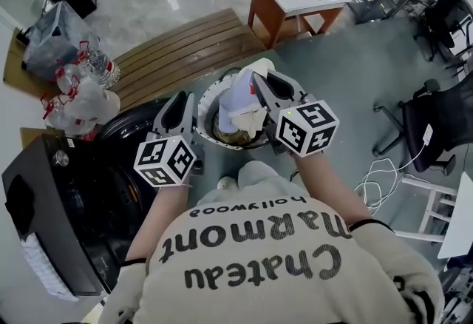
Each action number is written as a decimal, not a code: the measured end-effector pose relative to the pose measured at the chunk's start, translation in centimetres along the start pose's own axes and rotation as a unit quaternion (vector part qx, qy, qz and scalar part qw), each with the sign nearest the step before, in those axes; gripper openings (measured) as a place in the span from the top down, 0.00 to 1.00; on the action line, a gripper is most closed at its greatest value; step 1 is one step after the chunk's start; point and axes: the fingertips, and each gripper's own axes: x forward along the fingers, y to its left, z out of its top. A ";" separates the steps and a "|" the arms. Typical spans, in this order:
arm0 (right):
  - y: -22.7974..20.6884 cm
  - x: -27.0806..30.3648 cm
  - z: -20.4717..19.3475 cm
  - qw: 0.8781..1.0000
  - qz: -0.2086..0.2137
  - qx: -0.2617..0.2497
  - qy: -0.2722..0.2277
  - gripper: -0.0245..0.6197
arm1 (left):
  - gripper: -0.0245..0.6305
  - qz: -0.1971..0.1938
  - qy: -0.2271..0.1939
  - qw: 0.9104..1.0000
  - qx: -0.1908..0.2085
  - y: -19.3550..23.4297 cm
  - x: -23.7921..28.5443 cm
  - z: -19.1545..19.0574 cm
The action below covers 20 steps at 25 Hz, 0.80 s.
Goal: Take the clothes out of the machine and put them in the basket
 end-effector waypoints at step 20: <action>-9.7 4.8 -15.7 0.973 0.071 0.018 0.218 0.89 | 0.84 0.121 0.053 0.990 -0.047 2.8 6.8 -7.1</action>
